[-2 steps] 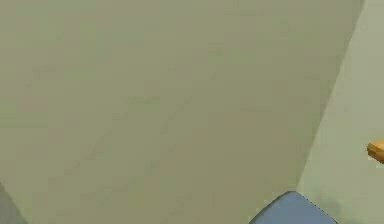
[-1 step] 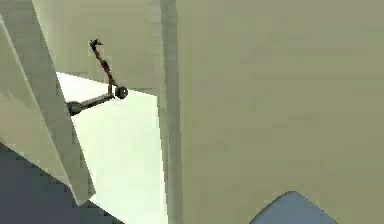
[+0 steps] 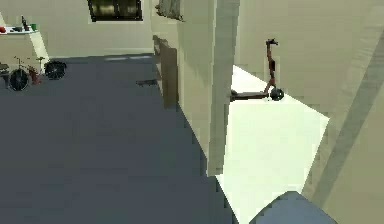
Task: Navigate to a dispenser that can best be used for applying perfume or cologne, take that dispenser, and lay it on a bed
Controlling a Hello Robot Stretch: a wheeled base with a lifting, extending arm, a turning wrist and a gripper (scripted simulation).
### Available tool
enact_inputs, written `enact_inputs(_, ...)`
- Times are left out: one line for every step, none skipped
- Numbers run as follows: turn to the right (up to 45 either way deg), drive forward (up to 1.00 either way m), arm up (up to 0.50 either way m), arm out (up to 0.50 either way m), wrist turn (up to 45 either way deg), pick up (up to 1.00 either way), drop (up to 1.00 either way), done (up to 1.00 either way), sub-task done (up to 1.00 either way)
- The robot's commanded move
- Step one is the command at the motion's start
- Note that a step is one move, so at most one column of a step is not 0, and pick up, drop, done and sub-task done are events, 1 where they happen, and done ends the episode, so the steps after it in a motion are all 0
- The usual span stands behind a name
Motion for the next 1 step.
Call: enact_inputs(-12.0,0.0,0.0,0.0,0.0,0.0,0.0,0.0,0.0)
